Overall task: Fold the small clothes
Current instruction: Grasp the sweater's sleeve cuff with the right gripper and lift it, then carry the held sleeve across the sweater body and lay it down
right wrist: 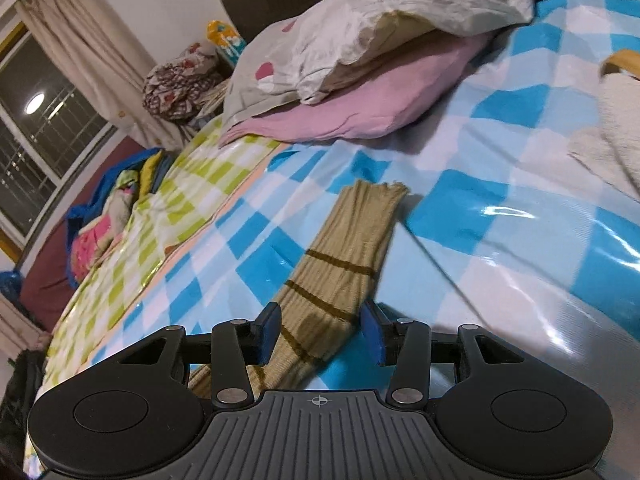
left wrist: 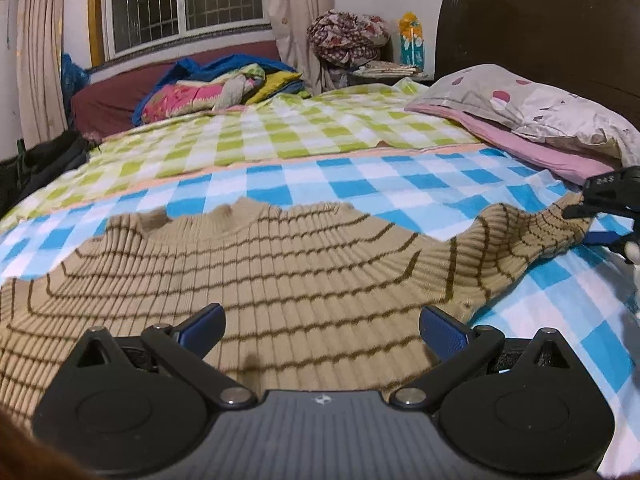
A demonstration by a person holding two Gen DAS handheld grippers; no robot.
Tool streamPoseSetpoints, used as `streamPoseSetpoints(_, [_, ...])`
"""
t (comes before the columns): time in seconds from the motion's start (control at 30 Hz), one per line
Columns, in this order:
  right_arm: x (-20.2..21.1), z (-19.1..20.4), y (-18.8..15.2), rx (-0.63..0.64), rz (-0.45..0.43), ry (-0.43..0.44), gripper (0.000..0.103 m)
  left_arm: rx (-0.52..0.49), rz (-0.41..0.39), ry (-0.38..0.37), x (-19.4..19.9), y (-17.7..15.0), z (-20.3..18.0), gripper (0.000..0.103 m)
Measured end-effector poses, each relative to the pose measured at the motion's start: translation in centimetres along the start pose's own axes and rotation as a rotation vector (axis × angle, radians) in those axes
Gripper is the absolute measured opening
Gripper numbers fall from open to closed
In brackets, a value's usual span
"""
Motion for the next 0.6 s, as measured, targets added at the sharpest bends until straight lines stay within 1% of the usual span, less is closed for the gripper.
streamPoseSetpoints(0.07, [-0.3,0.2,-0.2,0.024,-0.001,-0.002,0.038,-0.002,0.006,-0.005,0.4,-0.5,0.4,0.103])
streamPoseSetpoints(0.1, [-0.3,0.3,-0.3,0.035,0.005,-0.005,0.023,-0.002,0.007,-0.006,0.7,-0.6,0.7,0.103])
streamPoseSetpoints(0.13, [-0.4,0.2,-0.4,0.031,0.018,-0.005,0.013,0.001,0.008,-0.008,1.1,-0.8,1.1,0.103])
streamPoseSetpoints(0.17, [-0.2,0.2,-0.5,0.011,0.024,0.008,0.013,0.007,0.009,-0.011,1.4,-0.9,1.4,0.103])
streamPoseSetpoints(0.23, [0.5,0.5,-0.3,-0.010,0.006,0.041,0.011,0.024,0.009,-0.013,2.1,-1.0,2.4,0.103])
streamPoseSetpoints(0.27, [1.2,1.2,0.1,-0.004,-0.012,0.061,0.010,0.035,0.007,-0.015,2.7,-1.1,3.0,0.103])
streamPoseSetpoints(0.37, [3.8,4.5,0.7,0.021,-0.064,0.163,0.010,0.064,-0.001,-0.019,4.1,-1.4,5.0,0.103])
streamPoseSetpoints(0.47, [7.1,9.9,-0.5,0.082,-0.080,0.292,0.010,0.099,0.004,-0.019,5.5,-2.2,7.6,0.103])
streamPoseSetpoints(0.53, [8.6,13.8,-2.2,0.133,-0.064,0.368,0.010,0.122,0.017,-0.016,6.5,-3.0,9.7,0.103])
streamPoseSetpoints(0.6, [9.4,18.2,-4.7,0.186,-0.029,0.435,0.010,0.141,0.022,-0.009,7.4,-3.7,11.6,0.103])
Point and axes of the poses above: each gripper's, at about its wrist camera, not at the fingertips, and x roughly against the way its jaws point, z to its left, y to its top, the point moved 7 cm from there along -x, roughly the way its jaws point, and after that the axes turned 9 degrees about y, right-handed, at the moved point
